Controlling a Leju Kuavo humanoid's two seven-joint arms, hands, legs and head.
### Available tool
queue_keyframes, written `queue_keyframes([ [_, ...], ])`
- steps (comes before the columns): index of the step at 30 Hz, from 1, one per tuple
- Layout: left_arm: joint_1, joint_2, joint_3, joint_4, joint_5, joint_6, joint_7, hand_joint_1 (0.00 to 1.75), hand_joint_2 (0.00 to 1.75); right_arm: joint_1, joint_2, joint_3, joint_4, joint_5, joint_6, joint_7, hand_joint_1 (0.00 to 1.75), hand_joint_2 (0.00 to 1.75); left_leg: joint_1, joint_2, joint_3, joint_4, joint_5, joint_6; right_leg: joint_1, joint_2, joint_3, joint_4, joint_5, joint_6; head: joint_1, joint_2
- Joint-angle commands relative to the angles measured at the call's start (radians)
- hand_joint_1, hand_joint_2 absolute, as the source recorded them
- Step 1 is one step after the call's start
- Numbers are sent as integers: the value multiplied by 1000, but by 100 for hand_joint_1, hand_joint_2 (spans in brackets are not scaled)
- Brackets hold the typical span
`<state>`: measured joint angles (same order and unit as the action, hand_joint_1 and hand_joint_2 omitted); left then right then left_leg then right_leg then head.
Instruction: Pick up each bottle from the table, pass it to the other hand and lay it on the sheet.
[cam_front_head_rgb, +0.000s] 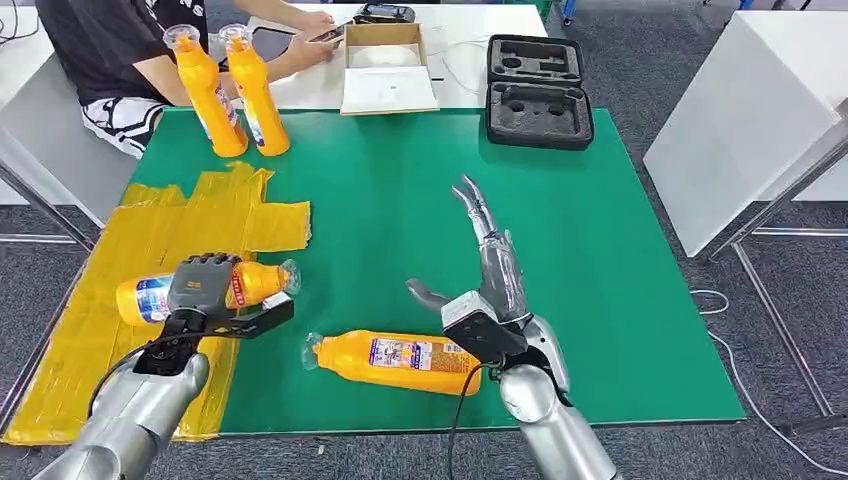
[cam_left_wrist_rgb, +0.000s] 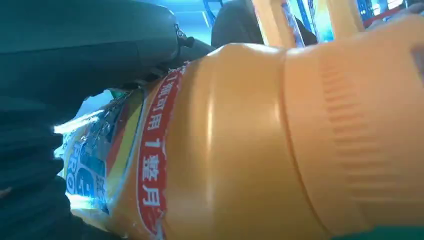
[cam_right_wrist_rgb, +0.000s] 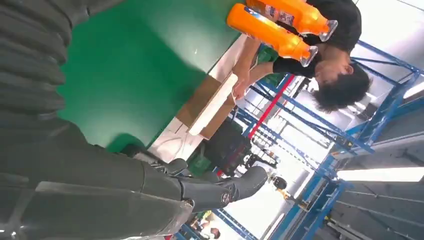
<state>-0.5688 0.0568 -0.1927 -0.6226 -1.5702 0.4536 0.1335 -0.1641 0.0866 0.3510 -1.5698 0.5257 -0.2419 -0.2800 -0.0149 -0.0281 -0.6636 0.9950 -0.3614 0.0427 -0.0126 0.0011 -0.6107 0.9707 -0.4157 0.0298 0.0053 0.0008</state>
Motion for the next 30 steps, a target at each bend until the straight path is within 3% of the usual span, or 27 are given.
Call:
queue_keyframes([
  [1, -57, -11, 36, 104, 1, -25, -29, 175, 175, -44, -8, 15, 40, -2, 14, 9, 0, 175, 2, 3, 6, 2, -4, -4, 2, 1, 7, 1, -3, -2, 0, 0],
  [7, -41, -17, 6, 169, -1, -121, 11, 175, 175, -60, 6, 33, 84, -5, 23, 5, 0, 175, 1, 5, 9, 1, -4, -4, 2, 2, 9, 0, -2, -2, 0, 0],
  [8, -35, -18, 15, 173, 2, -118, 5, 166, 175, -58, 6, 36, 86, -4, 24, 5, 0, 175, 1, 4, 8, 0, -2, -3, 1, 2, 7, -1, -2, -1, 0, 0],
  [9, -32, -19, 18, 177, 1, -118, 0, 0, 175, -57, 4, 39, 88, -4, 26, 3, 0, 175, 0, 3, 7, -1, -2, -2, 1, 2, 7, -1, -1, -1, 0, 0],
  [16, -33, -30, 66, 160, -1, -130, -38, 0, 175, -86, 4, 48, 101, -11, 37, 6, 0, 175, 0, 3, 11, -1, -2, -3, 1, 2, 11, -1, -1, -1, 0, 0],
  [17, -32, -29, 66, 155, -1, -124, -37, 0, 0, -87, 3, 50, 98, -12, 39, 7, 0, 175, 1, 5, 12, 0, -2, -4, 1, 4, 11, -1, -1, -2, 0, 0],
  [21, -26, -29, 67, 143, -1, -125, -35, 0, 0, -86, 1, 59, 95, -15, 47, 10, 0, 175, 2, 9, 17, 1, -5, -8, 3, 4, 16, -1, -3, -3, 0, 0],
  [24, -6, -33, 78, 121, -1, -111, -34, 0, 0, -81, 3, 62, 113, -15, 49, 11, 0, 175, 0, -1, 13, -1, 0, -3, 1, 0, 13, -1, -1, -2, 0, 0],
  [30, 7, -45, 106, 86, 0, -110, -55, 0, 0, -75, 2, 61, 114, -15, 49, 10, 0, 175, 1, 0, 14, 0, -1, -4, 1, 1, 14, -1, -2, -2, 0, 0],
])
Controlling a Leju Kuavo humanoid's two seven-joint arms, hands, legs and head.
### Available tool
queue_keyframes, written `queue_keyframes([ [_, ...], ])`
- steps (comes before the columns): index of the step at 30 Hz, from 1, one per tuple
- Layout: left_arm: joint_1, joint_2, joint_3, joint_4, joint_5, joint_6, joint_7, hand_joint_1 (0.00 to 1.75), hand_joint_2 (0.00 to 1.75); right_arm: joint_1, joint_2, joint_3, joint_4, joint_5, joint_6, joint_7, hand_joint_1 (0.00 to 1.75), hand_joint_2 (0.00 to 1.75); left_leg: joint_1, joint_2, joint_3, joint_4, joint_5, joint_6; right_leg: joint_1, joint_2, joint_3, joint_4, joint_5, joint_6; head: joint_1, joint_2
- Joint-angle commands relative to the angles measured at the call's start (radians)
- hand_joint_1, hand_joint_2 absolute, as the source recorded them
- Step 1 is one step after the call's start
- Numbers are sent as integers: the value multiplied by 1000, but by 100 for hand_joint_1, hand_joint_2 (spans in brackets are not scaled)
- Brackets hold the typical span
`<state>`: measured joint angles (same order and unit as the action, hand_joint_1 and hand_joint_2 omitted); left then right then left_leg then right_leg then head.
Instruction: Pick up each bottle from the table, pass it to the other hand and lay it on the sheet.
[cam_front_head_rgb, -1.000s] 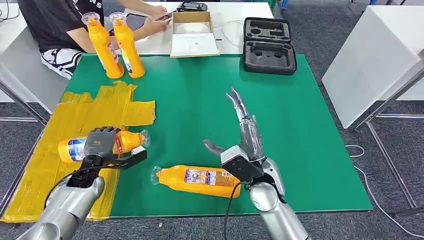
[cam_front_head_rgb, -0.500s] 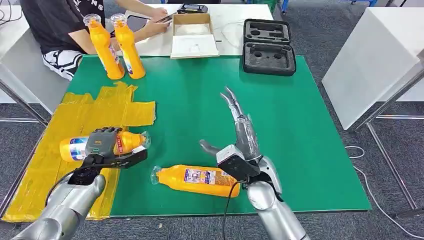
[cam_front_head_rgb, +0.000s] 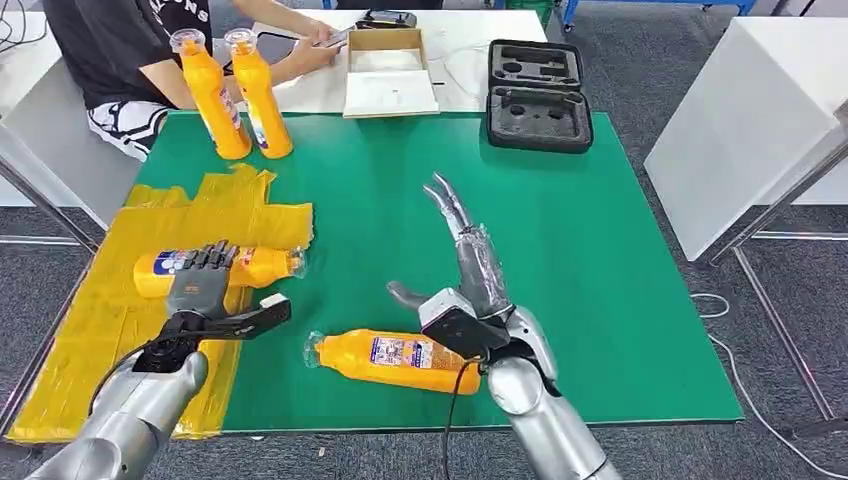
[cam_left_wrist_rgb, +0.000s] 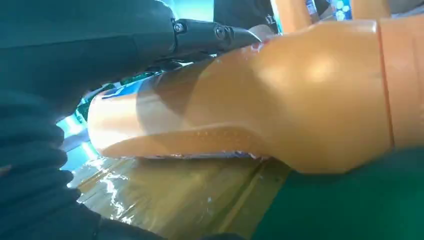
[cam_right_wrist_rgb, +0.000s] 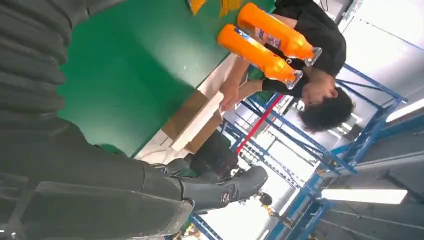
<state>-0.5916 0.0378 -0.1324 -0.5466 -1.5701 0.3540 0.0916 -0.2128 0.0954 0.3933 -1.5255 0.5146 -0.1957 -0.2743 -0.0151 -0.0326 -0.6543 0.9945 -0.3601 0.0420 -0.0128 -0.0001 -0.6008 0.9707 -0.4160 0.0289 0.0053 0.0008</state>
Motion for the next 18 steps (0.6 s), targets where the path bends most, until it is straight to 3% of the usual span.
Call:
queue_keyframes([
  [1, 29, -26, 45, 10, -1, -11, -13, 0, 0, -26, -7, 18, 70, -4, 3, 4, 0, 175, 1, 3, 3, 0, -2, -2, 1, 1, 3, -1, -1, -1, 0, 0],
  [6, 46, -41, 81, -54, 0, 1, -41, 0, 0, -22, -8, 15, 64, 1, 5, 5, 0, 175, 1, 5, 4, 0, -3, -4, 1, 2, 4, -1, -1, -1, 0, 0],
  [12, 164, -89, 121, -452, 178, -92, -187, 0, 0, 3, -2, -8, 47, 26, 9, 15, 0, 175, 1, 2, 1, 1, -2, -2, 2, 0, 2, -1, -1, -1, 0, 0],
  [18, 175, -86, 120, -470, 179, -102, -184, 0, 0, 4, -2, -8, 45, 27, 10, 15, 0, 175, 1, 3, -2, 1, -2, -3, 1, 1, -1, 0, -1, -1, 0, 0],
])
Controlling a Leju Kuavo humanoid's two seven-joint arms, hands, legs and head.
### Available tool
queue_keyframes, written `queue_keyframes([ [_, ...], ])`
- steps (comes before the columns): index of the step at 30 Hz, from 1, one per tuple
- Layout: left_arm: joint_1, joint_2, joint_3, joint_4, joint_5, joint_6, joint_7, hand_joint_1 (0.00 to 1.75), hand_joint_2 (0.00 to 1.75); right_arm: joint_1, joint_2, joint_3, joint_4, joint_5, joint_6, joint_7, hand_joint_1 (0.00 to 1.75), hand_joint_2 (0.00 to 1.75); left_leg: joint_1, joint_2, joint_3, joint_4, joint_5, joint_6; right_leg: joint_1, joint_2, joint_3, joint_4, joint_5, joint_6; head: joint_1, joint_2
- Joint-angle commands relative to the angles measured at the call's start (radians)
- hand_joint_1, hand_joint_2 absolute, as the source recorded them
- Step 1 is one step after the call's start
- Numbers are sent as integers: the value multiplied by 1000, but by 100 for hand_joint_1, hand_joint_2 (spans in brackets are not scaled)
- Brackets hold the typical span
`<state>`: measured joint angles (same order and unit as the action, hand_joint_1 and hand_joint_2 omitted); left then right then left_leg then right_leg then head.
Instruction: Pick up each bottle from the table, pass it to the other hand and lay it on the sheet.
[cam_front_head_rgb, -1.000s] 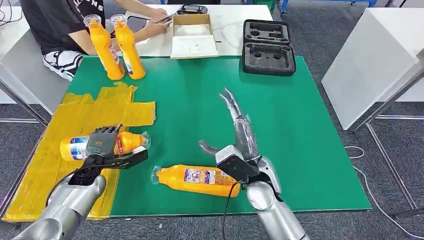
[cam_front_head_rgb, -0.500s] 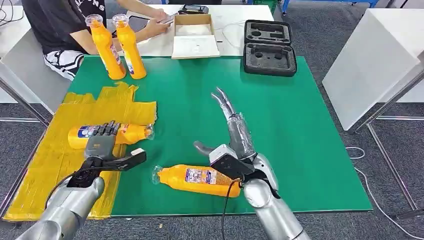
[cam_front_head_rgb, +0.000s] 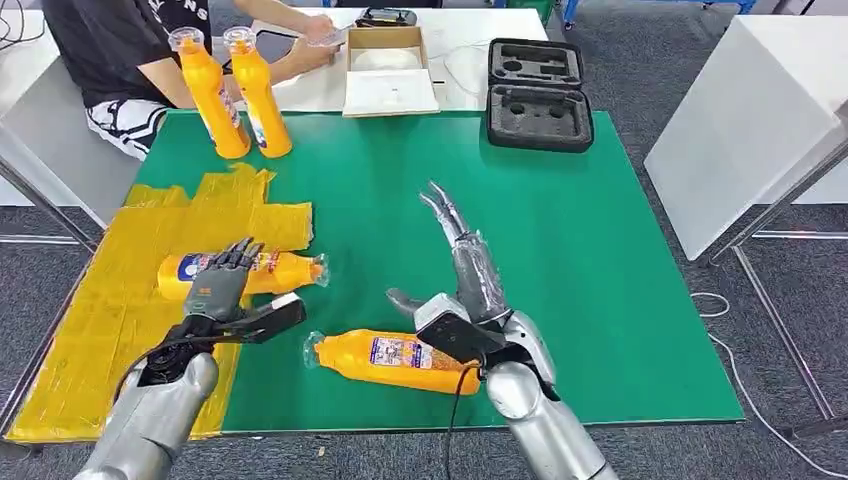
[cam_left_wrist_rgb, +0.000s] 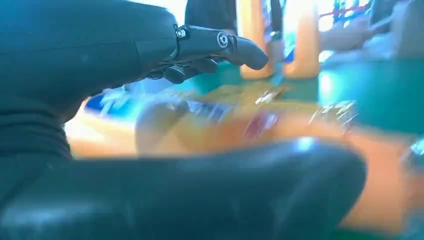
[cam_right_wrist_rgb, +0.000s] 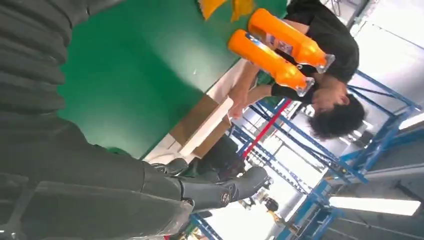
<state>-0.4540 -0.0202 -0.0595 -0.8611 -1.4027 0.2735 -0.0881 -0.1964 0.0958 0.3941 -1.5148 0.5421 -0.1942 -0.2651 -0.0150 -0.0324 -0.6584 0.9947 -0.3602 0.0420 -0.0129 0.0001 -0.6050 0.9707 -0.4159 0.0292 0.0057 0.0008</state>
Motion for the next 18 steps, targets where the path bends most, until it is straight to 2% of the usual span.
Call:
queue_keyframes([
  [1, 37, -28, 47, -155, 11, -21, -4, 0, 0, -13, -2, -8, 34, 0, 9, 6, 0, 175, 1, 3, 2, 1, -2, -3, 1, 2, 2, 0, -1, -1, 0, 0],
  [4, 40, -33, 52, -162, 43, -13, -25, 0, 0, -13, -1, -10, 35, 2, 10, 7, 0, 175, 2, 6, 6, 2, -5, -5, 2, 2, 6, 1, -4, -2, 0, 0],
  [5, 69, -44, 59, -247, 180, -1, -105, 0, 0, -3, -3, -13, 29, 22, 16, 17, 0, 175, 2, 4, 4, 2, -4, -4, 2, 1, 4, 0, -2, -2, -1, 0],
  [6, 97, -41, 54, -322, 244, -15, -128, 0, 0, 7, -4, -15, 22, 36, 16, 20, 0, 175, 2, 3, 3, 1, -3, -4, 2, 0, 3, 0, -2, -1, 0, 0],
  [8, 167, -42, 56, -495, 439, -55, -198, 0, 0, 18, -36, 21, 21, 310, -88, 106, 0, 175, 2, 4, 2, 2, -4, -3, 2, 1, 2, 0, -2, -1, -1, 0],
  [10, 221, -57, 78, -619, 702, -116, -306, 0, 0, 38, -44, 46, 8, 378, -46, 137, 0, 175, 2, 6, 3, 2, -5, -3, 3, 3, 3, 0, -3, -1, -1, 0],
  [11, 245, -57, 86, -671, 765, -132, -326, 0, 0, 48, -53, 72, 4, 457, -43, 166, 0, 175, 2, 6, 0, 1, -3, -2, 2, 3, 0, -1, -1, 0, 0, 0],
  [13, 263, -61, 97, -710, 808, -141, -336, 0, 0, 62, -57, 100, -6, 515, -40, 186, 0, 175, 2, 8, 1, 1, -4, -3, 2, 4, 0, -1, -2, -1, 0, 0],
  [14, 271, -56, 90, -723, 852, -173, -375, 0, 0, 69, -67, 127, -20, 630, -71, 215, 0, 175, 2, 9, 3, 3, -7, -4, 3, 4, 2, 0, -3, -1, -1, 0],
  [15, 280, -47, 85, -723, 934, -255, -422, 0, 0, 80, -75, 149, -39, 650, -63, 207, 0, 175, 2, 7, 0, 1, -5, -3, 2, 2, -1, 0, -2, -1, 0, 0],
  [16, 282, -51, 90, -721, 950, -262, -447, 0, 0, 84, -83, 162, -46, 656, -48, 206, 0, 175, 2, 7, 1, 1, -6, -4, 2, 3, 0, 0, -3, -1, 0, 0],
  [17, 291, -62, 95, -715, 1017, -325, -523, 0, 0, 86, -123, 204, -57, 712, 68, 246, 0, 175, 2, 9, 5, 3, -9, -6, 3, 3, 4, 1, -5, -2, 0, 0],
  [18, 297, -68, 104, -706, 1016, -329, -533, 0, 0, 90, -138, 217, -55, 713, 92, 252, 0, 175, 2, 7, 2, 2, -6, -5, 2, 2, 2, 0, -4, -2, 0, 0],
])
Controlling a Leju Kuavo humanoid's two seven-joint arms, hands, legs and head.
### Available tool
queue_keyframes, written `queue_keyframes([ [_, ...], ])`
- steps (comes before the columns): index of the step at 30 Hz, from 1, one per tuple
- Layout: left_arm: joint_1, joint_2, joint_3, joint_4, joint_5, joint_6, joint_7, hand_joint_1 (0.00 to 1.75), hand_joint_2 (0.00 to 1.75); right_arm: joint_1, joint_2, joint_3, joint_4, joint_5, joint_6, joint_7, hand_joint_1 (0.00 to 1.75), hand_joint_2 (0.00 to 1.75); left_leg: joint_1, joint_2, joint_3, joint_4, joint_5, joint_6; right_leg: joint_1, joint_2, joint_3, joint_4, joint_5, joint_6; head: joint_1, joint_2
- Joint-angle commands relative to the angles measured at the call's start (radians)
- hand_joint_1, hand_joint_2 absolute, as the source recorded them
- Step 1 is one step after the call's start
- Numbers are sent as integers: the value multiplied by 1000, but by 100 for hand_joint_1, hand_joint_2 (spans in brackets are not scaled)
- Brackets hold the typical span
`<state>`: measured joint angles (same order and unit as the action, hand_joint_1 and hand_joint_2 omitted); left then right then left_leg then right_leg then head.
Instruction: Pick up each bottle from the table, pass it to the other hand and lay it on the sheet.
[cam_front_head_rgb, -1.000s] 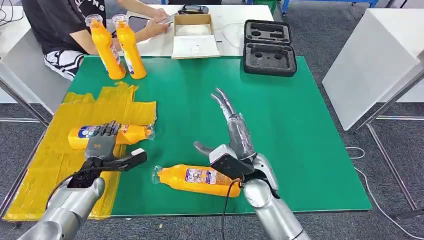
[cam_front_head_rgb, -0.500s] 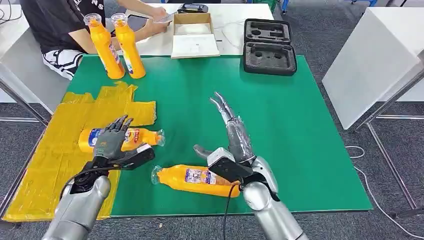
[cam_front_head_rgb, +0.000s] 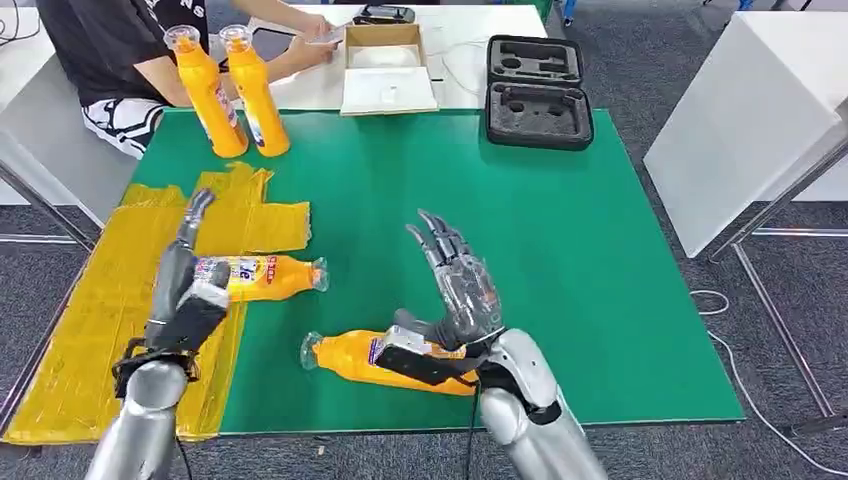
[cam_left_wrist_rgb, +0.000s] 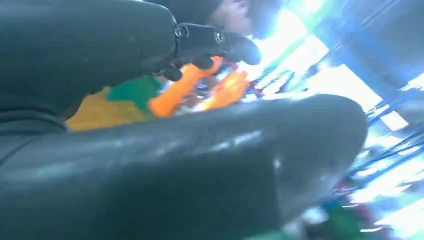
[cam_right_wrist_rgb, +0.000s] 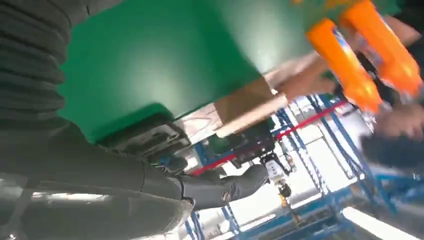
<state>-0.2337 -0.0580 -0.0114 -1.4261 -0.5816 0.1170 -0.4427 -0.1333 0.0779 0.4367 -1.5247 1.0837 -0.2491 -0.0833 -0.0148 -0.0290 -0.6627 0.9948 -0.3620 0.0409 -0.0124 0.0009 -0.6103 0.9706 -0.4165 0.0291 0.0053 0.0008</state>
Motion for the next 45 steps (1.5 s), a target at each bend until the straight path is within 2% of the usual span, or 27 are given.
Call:
queue_keyframes([
  [1, 78, -35, 60, -135, 192, -172, -183, 0, 0, 27, -127, 181, -36, 171, 147, 70, 0, 175, 1, 3, 5, 1, -3, -3, 2, 1, 5, -1, -2, -1, 0, 0],
  [2, 75, -42, 67, -121, 189, -175, -191, 0, 0, 21, -138, 194, -13, 179, 146, 73, 0, 175, 1, 4, 8, 1, -5, -4, 2, 1, 9, -1, -4, -1, 0, 0],
  [5, 72, -50, 83, -97, 233, -212, -214, 0, 0, 5, -152, 222, 7, 182, 194, 69, 0, 175, 1, 3, 4, 0, -3, -3, 1, 1, 5, -1, -2, -1, 0, 0],
  [9, 52, -51, 81, -44, 233, -219, -215, 0, 0, 4, -193, 230, -6, 76, 246, 14, 0, 175, 1, 2, 5, 0, -3, -3, 1, 0, 5, -1, -2, -1, 0, 0],
  [13, 47, -47, 76, -20, 230, -219, -213, 0, 0, 18, -235, 246, 19, 69, 257, 6, 0, 175, 1, 1, 6, 0, -3, -3, 1, -1, 7, -2, -2, -1, 0, 0],
  [18, 74, -49, 81, -7, 219, -205, -213, 0, 0, 65, -273, 241, 58, 106, 259, 65, 0, 175, 1, 1, 9, -1, -4, -3, 1, -1, 10, -3, -3, -1, 0, 0],
  [20, 80, -50, 81, -3, 218, -200, -217, 0, 0, 80, -280, 234, 63, 112, 246, 72, 0, 175, 0, 0, 5, -1, -2, -2, 0, -1, 6, -2, -1, 0, 0, 0],
  [21, 80, -50, 81, -3, 218, -200, -217, 0, 0, 80, -280, 234, 63, 112, 246, 72, 0, 175, 1, 1, 9, -1, -4, -3, 1, -1, 10, -3, -3, -1, 0, 0],
  [28, 81, -48, 77, 2, 211, -198, -215, 0, 0, 83, -254, 188, 97, 154, 230, 118, 0, 175, 1, 1, 5, -1, -3, -3, 1, 0, 5, -2, -1, -1, 0, 0],
  [29, 82, -49, 75, 4, 209, -198, -214, 0, 0, 76, -248, 184, 113, 154, 228, 119, 0, 175, 2, 4, 11, 1, -7, -6, 2, 0, 12, -1, -5, -2, 0, 0],
  [30, 81, -49, 74, 6, 209, -198, -214, 0, 0, 72, -244, 180, 122, 149, 228, 118, 0, 175, 1, 3, 5, -1, -3, -3, 1, 1, 5, -2, -1, -1, 0, 0],
  [39, 66, -50, 57, 27, 199, -193, -207, 0, 0, 39, -196, 145, 185, 149, 175, 124, 0, 175, 1, 3, 5, 0, -3, -3, 1, 1, 5, -2, -1, -1, 0, 0],
  [45, 47, -48, 47, 33, 195, -191, -195, 0, 0, 0, -158, 128, 219, 148, 182, 132, 0, 175, 1, 3, 6, 1, -4, -4, 2, 1, 6, -1, -2, -1, 0, 0],
])
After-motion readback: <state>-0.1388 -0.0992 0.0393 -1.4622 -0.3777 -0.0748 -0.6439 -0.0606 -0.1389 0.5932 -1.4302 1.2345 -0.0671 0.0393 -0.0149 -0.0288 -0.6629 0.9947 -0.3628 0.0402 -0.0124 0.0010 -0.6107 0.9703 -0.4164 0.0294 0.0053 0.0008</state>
